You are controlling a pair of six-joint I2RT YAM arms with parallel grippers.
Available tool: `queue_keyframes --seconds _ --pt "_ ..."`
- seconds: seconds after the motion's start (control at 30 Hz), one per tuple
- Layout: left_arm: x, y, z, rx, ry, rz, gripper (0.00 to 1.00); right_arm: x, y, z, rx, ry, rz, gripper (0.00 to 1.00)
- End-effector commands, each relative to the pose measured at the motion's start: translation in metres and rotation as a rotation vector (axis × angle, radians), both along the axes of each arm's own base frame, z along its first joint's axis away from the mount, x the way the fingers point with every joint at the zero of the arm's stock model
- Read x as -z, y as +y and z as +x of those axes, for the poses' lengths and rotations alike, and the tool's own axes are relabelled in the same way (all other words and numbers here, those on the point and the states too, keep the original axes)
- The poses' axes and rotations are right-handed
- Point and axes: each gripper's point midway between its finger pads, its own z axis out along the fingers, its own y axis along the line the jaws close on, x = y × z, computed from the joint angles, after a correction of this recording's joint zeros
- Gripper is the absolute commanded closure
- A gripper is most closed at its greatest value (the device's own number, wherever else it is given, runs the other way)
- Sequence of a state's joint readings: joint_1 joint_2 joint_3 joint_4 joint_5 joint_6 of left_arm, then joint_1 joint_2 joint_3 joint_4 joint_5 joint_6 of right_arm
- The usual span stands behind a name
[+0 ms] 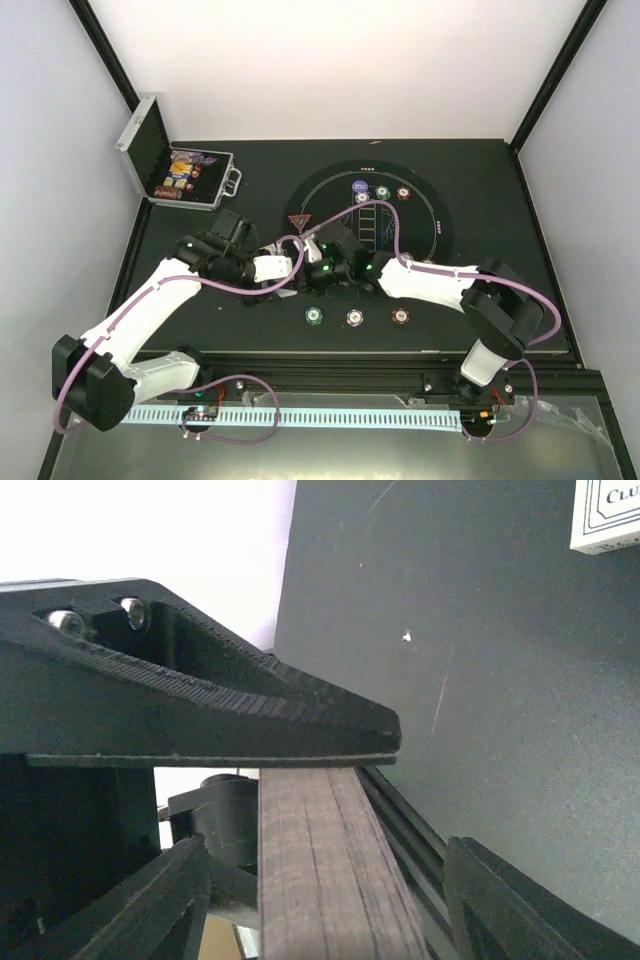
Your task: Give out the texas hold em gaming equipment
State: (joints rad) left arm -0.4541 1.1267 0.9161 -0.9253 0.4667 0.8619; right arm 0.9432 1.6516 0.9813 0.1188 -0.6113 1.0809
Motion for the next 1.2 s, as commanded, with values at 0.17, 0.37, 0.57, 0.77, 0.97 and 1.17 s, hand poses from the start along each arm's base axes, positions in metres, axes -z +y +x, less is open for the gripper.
queue_keyframes --seconds 0.17,0.37,0.57,0.77,0.97,1.17 --pt "-0.013 0.0 -0.001 0.021 -0.027 0.002 0.98 0.016 -0.003 0.008 0.022 0.011 -0.046 0.4" --pt "-0.015 0.001 -0.002 0.021 -0.03 0.002 0.98 0.023 -0.018 0.01 0.053 0.013 -0.075 0.44" --pt "-0.014 0.002 0.001 0.011 -0.036 0.011 0.98 0.024 -0.027 0.009 0.065 -0.002 -0.105 0.46" --pt "-0.01 0.004 0.002 0.002 -0.035 0.018 0.98 0.021 -0.034 0.009 0.071 -0.02 -0.126 0.48" --pt "-0.001 0.008 0.004 -0.011 -0.028 0.033 0.98 0.007 -0.037 0.011 0.073 -0.058 -0.132 0.53" --pt "0.008 0.009 0.005 -0.024 -0.008 0.038 0.98 0.0 -0.037 0.013 0.071 -0.076 -0.142 0.59"
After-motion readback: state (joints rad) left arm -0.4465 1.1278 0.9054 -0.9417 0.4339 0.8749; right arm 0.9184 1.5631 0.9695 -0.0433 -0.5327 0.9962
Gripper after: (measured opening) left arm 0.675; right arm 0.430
